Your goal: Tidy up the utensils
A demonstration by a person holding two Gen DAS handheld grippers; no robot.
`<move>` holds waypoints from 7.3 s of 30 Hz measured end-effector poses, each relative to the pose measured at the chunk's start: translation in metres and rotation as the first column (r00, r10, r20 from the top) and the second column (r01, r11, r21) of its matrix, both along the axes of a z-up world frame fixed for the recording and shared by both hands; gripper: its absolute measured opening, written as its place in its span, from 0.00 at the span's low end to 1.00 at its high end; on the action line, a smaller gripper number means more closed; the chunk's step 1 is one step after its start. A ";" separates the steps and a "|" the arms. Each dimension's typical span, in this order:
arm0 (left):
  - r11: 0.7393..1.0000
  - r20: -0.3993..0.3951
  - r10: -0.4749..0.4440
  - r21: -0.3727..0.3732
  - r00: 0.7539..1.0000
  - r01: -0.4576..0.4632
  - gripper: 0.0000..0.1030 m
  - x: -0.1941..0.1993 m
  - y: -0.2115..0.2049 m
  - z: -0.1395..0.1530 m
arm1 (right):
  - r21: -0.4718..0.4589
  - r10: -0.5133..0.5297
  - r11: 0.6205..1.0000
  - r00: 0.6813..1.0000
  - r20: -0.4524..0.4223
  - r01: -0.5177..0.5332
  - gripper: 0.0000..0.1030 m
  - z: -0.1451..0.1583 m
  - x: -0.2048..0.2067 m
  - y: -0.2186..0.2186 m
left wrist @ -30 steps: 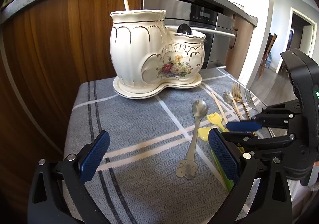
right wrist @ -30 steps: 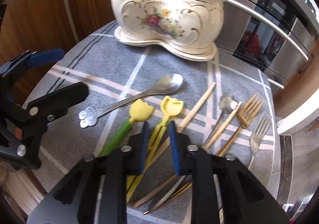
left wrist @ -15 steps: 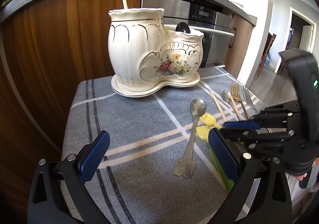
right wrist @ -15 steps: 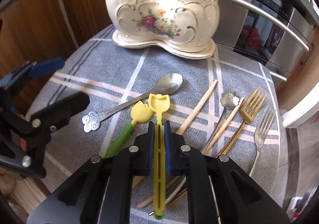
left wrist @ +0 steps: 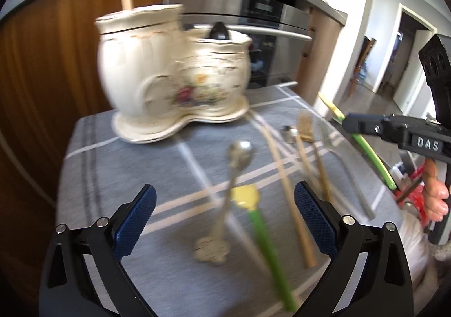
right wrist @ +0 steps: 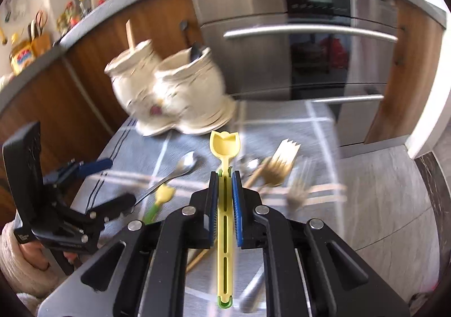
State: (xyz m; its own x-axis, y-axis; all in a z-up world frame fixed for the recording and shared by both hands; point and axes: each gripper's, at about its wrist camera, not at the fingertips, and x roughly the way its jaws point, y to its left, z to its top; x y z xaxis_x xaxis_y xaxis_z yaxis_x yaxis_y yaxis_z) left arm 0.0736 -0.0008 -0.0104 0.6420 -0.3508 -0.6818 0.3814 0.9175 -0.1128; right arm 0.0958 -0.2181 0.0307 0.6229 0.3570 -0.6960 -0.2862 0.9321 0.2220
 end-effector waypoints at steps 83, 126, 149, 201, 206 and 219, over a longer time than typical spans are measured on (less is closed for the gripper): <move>0.950 0.336 0.239 -0.276 0.911 -0.147 0.06 0.136 0.067 0.120 | 0.343 -0.113 0.939 0.944 0.309 0.000 0.10 0.056 0.166 0.065; 0.976 0.300 0.175 -0.179 0.938 -0.125 0.06 0.090 0.065 0.088 | 0.053 0.078 0.994 0.959 0.272 -0.096 0.09 0.025 0.108 0.083; 0.978 0.321 0.176 -0.166 0.930 -0.128 0.66 0.048 0.065 0.107 | 0.103 -0.004 0.994 0.957 0.288 -0.027 0.71 0.053 0.068 0.028; 0.974 0.172 0.225 -0.075 0.959 -0.215 0.91 -0.024 0.087 0.016 | -0.242 0.054 0.966 0.984 -0.168 -0.095 0.32 -0.062 -0.036 0.141; 0.973 0.169 0.226 -0.079 0.959 -0.216 0.91 -0.024 0.088 0.015 | -0.224 0.060 0.969 0.979 -0.196 -0.104 0.19 -0.061 -0.031 0.132; 0.975 0.159 0.220 -0.059 0.962 -0.214 0.91 -0.021 0.081 0.012 | -0.172 0.079 0.979 0.984 -0.159 -0.107 0.09 -0.061 -0.034 0.126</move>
State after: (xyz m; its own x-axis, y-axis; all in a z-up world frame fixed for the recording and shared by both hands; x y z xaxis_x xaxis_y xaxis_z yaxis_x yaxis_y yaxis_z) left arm 0.0521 0.0798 0.0013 0.8071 -0.2162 -0.5494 0.1900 0.9762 -0.1050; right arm 0.0621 -0.0926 -0.0301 0.4762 0.2694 -0.8370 -0.3495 0.9315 0.1009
